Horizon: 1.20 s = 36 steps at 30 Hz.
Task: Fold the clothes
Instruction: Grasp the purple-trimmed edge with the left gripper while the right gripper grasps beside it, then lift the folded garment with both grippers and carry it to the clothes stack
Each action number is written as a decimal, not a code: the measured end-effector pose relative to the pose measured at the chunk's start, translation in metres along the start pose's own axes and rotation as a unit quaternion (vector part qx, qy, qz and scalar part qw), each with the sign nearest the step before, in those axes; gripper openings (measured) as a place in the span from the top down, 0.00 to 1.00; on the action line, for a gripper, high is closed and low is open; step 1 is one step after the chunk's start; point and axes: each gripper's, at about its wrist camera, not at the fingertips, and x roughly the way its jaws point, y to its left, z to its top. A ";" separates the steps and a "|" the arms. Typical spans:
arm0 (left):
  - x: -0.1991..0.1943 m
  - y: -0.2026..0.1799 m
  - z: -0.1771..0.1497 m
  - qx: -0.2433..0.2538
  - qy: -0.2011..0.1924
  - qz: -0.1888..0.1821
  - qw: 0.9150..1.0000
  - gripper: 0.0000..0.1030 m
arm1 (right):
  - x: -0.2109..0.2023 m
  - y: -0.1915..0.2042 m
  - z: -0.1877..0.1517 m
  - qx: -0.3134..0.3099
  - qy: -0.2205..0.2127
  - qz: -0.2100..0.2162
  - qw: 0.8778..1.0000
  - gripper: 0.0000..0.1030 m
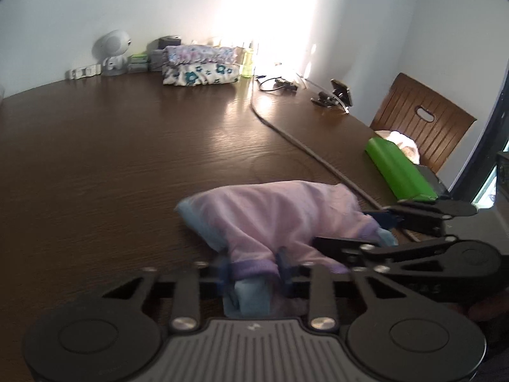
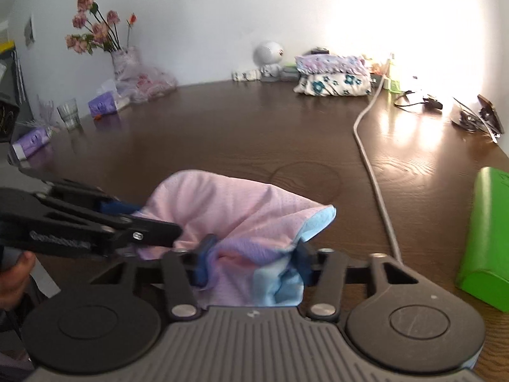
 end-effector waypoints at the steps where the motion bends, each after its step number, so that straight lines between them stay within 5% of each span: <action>1: 0.002 -0.002 0.001 0.002 -0.004 0.003 1.000 0.80 | 0.002 -0.001 0.001 0.008 -0.003 0.005 1.000 0.74; 6: 0.006 0.006 0.017 0.003 -0.030 0.015 0.999 0.91 | 0.010 -0.008 0.023 0.027 -0.024 0.006 0.999 0.84; 17: -0.017 0.016 0.095 0.032 -0.120 0.007 0.992 0.93 | -0.006 -0.017 0.107 0.021 -0.117 0.008 0.993 0.84; 26: -0.017 0.013 0.167 0.055 -0.154 -0.009 0.986 0.93 | -0.015 -0.033 0.185 -0.008 -0.119 -0.013 0.993 0.84; 36: 0.024 0.028 0.196 0.048 -0.143 0.006 0.988 0.93 | 0.031 -0.058 0.223 -0.019 -0.088 0.001 0.996 0.84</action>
